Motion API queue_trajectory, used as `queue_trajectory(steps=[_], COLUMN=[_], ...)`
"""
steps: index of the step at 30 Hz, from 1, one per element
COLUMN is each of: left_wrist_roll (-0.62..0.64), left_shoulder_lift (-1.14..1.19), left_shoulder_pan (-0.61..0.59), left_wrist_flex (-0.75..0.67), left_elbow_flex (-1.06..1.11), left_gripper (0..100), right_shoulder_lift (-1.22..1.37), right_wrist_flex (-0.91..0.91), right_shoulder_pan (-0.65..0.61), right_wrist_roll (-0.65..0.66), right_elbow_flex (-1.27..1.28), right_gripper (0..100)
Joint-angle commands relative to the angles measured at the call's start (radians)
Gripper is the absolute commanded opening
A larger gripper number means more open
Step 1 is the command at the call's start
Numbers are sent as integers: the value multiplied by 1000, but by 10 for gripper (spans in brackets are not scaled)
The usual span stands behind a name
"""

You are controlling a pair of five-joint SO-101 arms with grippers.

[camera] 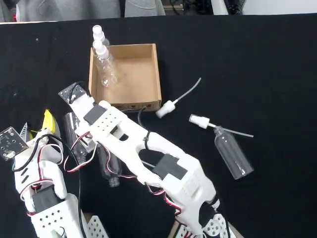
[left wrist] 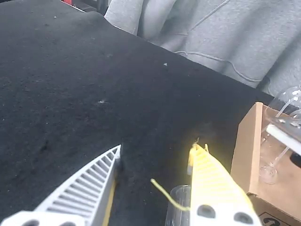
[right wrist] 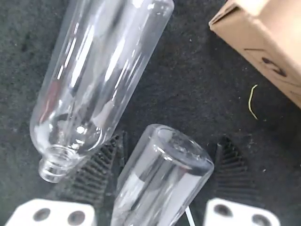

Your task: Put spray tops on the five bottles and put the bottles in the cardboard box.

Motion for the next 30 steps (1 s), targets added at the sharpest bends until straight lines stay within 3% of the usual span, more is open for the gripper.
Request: queue_trajectory(steps=[1,5,30], left_wrist_roll=[-14,-14,-14], left_shoulder_lift=[-12,-12,-12], left_shoulder_pan=[-8,-8,-8], left_wrist_flex=[-18,-18,-20], left_elbow_flex=[25,25,25], left_gripper=[216,216,216], right_shoulder_lift=[-16,-16,-27], right_wrist_flex=[8,8,196], right_shoulder_pan=[6,20,34], right_wrist_roll=[-3,-2,0], right_elbow_flex=[-68,-74,-225], right_gripper=[132,57,54])
